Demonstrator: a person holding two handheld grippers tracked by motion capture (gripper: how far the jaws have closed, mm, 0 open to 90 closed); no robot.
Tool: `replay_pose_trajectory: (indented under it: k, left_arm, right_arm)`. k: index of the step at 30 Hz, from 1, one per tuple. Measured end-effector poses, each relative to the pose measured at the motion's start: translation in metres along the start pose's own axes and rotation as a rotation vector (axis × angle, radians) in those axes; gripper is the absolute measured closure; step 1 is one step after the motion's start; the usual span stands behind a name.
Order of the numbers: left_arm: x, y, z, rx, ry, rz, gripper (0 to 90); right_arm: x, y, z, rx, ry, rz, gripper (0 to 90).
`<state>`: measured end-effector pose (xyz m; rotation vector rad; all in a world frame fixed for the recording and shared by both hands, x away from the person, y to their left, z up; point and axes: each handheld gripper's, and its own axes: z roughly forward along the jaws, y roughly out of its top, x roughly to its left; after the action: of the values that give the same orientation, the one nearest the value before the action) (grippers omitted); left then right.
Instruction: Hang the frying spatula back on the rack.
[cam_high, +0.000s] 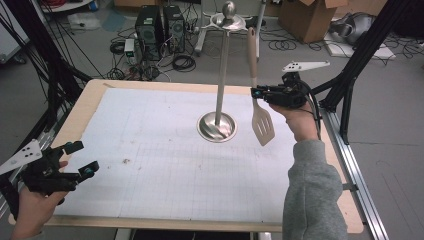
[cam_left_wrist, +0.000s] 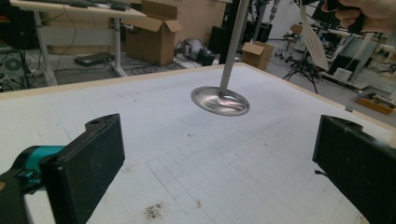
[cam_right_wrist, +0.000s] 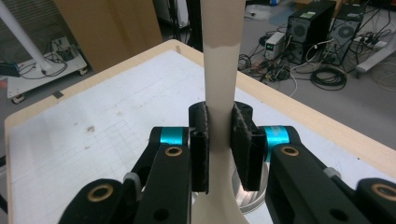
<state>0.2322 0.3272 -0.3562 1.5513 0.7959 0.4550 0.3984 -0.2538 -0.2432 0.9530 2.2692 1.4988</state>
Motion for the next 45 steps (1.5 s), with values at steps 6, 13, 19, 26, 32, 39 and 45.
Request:
replay_pose_trajectory:
  k: [6,13,19,26,32,39,45]
  left_arm:
    - [-0.001,0.000,0.000,-0.002,-0.003,-0.003,2.7]
    - [0.000,0.000,-0.001,0.001,-0.003,-0.004,2.7]
    - [0.000,-0.001,-0.003,0.001,0.002,-0.004,2.7]
    - [-0.001,-0.001,-0.005,-0.001,0.007,-0.006,2.7]
    - [-0.001,-0.002,-0.006,-0.001,0.010,-0.005,2.7]
    - [-0.001,-0.002,-0.006,0.003,0.010,-0.003,2.7]
    - [-0.001,-0.002,-0.005,0.003,0.010,-0.007,2.7]
  right_arm:
    - [0.002,0.001,0.006,0.002,-0.010,-0.001,78.4]
    - [0.002,0.001,0.014,-0.001,-0.020,0.001,78.4]
    - [0.002,0.001,0.020,-0.007,-0.018,0.001,78.4]
    - [0.002,0.002,0.026,-0.011,-0.020,0.003,78.3]
    - [0.002,0.002,0.028,-0.015,-0.031,-0.004,78.2]
    - [0.002,0.002,0.030,-0.020,-0.037,-0.006,78.2]
    - [0.003,0.003,0.033,-0.025,-0.041,-0.009,78.2]
